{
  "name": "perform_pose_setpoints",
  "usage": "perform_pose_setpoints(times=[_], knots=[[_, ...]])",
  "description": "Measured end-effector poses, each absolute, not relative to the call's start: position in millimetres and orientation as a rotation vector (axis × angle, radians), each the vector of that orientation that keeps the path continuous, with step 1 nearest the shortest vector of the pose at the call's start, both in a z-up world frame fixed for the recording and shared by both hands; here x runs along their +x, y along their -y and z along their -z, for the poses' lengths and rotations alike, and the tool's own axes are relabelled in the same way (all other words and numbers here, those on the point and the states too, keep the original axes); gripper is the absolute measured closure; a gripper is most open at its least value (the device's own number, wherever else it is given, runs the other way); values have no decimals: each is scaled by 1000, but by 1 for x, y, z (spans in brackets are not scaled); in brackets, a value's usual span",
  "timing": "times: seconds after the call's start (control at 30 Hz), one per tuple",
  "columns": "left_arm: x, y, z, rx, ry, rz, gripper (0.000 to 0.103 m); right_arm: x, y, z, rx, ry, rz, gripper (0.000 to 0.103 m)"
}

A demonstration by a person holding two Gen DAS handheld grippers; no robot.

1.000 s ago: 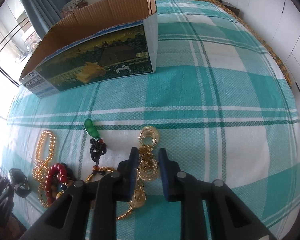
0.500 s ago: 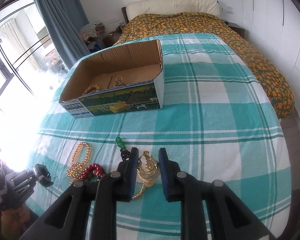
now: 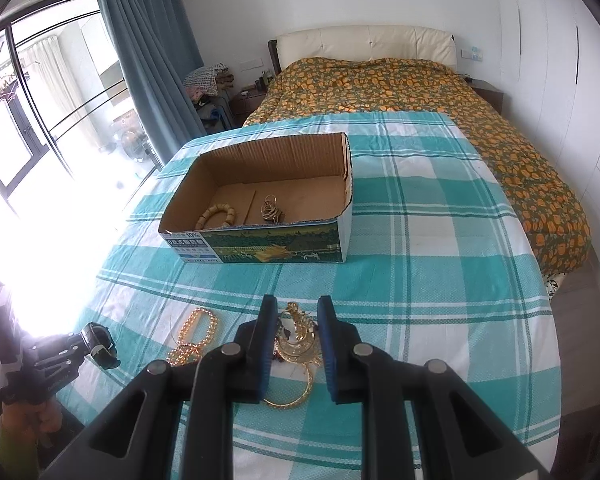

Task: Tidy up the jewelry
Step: 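Carry the watch and gold pendant into the cardboard box and open both tools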

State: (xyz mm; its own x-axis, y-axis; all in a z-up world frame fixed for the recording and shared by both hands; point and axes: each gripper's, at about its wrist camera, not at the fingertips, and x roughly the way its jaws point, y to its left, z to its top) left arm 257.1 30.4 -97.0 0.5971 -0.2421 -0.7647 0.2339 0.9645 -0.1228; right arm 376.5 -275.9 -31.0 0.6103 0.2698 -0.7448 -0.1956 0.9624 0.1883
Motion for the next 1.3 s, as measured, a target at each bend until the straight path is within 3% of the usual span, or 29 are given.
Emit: perform_pose_setpoints(times=[0.73, 1.3], knots=[[352, -14, 5, 28, -765, 254, 94, 459, 224, -50, -18, -724, -328, 82], [482, 15, 83, 62, -929, 159, 93, 579, 215, 39, -97, -803, -258, 81]])
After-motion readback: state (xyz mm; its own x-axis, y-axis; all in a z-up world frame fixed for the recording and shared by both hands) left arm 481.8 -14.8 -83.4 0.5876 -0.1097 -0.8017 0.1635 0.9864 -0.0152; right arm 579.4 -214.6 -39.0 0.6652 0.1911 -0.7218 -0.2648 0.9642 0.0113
